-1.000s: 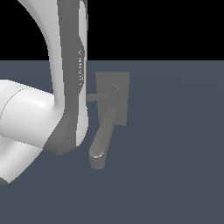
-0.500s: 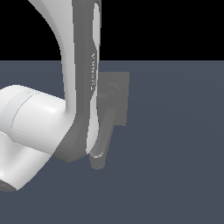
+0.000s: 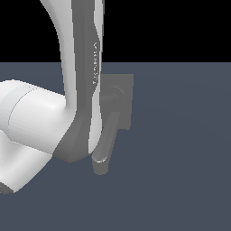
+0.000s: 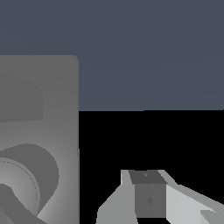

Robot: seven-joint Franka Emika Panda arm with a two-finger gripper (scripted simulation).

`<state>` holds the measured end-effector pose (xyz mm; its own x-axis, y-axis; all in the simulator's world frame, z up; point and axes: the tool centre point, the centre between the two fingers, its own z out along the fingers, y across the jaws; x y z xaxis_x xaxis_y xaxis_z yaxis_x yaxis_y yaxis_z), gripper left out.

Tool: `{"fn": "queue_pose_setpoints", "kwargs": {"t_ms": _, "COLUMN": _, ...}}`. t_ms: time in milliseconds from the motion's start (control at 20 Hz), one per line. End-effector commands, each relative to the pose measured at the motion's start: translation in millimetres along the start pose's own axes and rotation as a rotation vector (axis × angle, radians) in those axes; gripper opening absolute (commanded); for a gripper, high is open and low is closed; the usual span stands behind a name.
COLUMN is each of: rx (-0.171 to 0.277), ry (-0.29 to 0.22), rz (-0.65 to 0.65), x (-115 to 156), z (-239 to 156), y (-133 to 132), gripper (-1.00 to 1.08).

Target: Turn on the faucet by rotating a designated handle.

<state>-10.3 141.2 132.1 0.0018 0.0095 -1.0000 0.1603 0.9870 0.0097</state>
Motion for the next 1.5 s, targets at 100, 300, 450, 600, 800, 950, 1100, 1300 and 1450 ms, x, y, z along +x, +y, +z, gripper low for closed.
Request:
{"fn": "queue_pose_setpoints", "kwargs": {"t_ms": 100, "rx": 0.000, "ry": 0.000, "rz": 0.000, "x": -17.2, "z": -0.1, "y": 2.0, "gripper": -1.00}}
{"fn": "queue_pose_setpoints", "kwargs": {"t_ms": 300, "rx": 0.000, "ry": 0.000, "rz": 0.000, "x": -32.6, "z": 0.0, "y": 3.6, "gripper": -1.00}}
{"fn": "queue_pose_setpoints", "kwargs": {"t_ms": 450, "rx": 0.000, "ry": 0.000, "rz": 0.000, "x": -44.6, "z": 0.0, "y": 5.0, "gripper": -1.00}}
{"fn": "queue_pose_setpoints", "kwargs": {"t_ms": 600, "rx": 0.000, "ry": 0.000, "rz": 0.000, "x": -52.6, "z": 0.0, "y": 6.0, "gripper": -1.00}}
{"fn": "queue_pose_setpoints", "kwargs": {"t_ms": 800, "rx": 0.004, "ry": 0.008, "rz": -0.003, "x": -52.4, "z": 0.2, "y": 0.5, "gripper": -1.00}}
{"fn": "queue_pose_setpoints", "kwargs": {"t_ms": 950, "rx": 0.003, "ry": 0.007, "rz": -0.003, "x": -62.4, "z": 0.2, "y": -2.5, "gripper": -1.00}}
{"fn": "queue_pose_setpoints", "kwargs": {"t_ms": 1100, "rx": 0.003, "ry": 0.006, "rz": -0.002, "x": -72.5, "z": 0.1, "y": -5.6, "gripper": -1.00}}
{"fn": "queue_pose_setpoints", "kwargs": {"t_ms": 1300, "rx": 0.002, "ry": 0.005, "rz": -0.002, "x": -85.9, "z": 0.2, "y": -9.7, "gripper": -1.00}}
{"fn": "queue_pose_setpoints", "kwargs": {"t_ms": 1450, "rx": 0.002, "ry": 0.003, "rz": -0.001, "x": -96.6, "z": 0.1, "y": -12.8, "gripper": -1.00}}
